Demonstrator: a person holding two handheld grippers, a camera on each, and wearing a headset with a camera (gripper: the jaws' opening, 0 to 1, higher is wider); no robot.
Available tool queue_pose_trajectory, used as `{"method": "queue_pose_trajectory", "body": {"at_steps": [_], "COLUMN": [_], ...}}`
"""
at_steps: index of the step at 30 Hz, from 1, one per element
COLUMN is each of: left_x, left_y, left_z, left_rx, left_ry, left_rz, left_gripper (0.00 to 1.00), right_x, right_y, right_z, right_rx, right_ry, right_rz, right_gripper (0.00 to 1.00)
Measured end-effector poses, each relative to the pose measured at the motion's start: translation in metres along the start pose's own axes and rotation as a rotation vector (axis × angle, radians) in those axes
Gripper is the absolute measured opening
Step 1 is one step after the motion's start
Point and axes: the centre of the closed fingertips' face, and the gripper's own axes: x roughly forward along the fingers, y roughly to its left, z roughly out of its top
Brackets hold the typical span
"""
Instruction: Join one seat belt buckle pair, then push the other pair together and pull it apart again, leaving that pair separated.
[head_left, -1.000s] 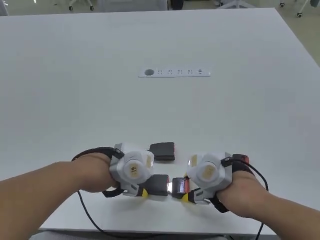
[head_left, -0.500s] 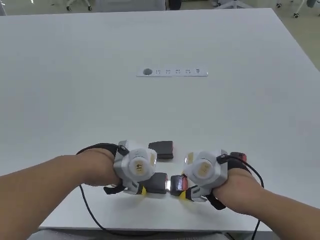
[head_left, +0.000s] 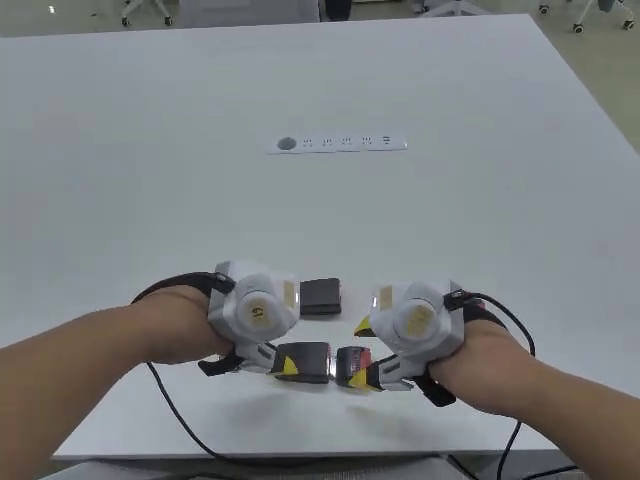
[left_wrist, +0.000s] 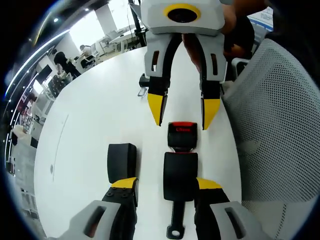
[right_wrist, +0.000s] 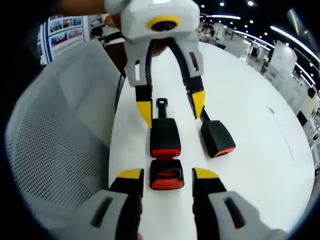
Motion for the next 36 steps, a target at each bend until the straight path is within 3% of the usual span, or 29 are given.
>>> {"method": "queue_pose_trajectory", "body": {"at_steps": [5, 15, 23, 33, 36], "left_x": [0.002, 0.009, 0.022, 0.043, 0.046], "left_y": [0.017, 0.056, 0.076, 0.074, 0.069], "left_z": [0.001, -0.001, 0.001, -0.007, -0.007], "left_rx": [0.002, -0.028, -0.017, 0.026, 0.048], "left_ry": [0.002, 0.016, 0.031, 0.081, 0.092], "left_rz": [0.025, 0.051, 0.032, -0.033, -0.055], "left_gripper": [0.49, 0.52, 0.53, 0.51, 0.50], "right_x": [-0.009, -0.043, -0.065, -0.068, -0.065], "right_y": [-0.012, -0.056, -0.080, -0.092, -0.091], "right_z": [-0.009, -0.070, -0.110, -0.140, -0.150], "right_rx": [-0.006, 0.045, 0.074, 0.094, 0.112], "right_ry": [0.006, 0.078, 0.128, 0.176, 0.188], "right_rz": [-0.025, -0.090, -0.115, -0.112, -0.080], "right_gripper": [0.37, 0.36, 0.38, 0.43, 0.39]}}
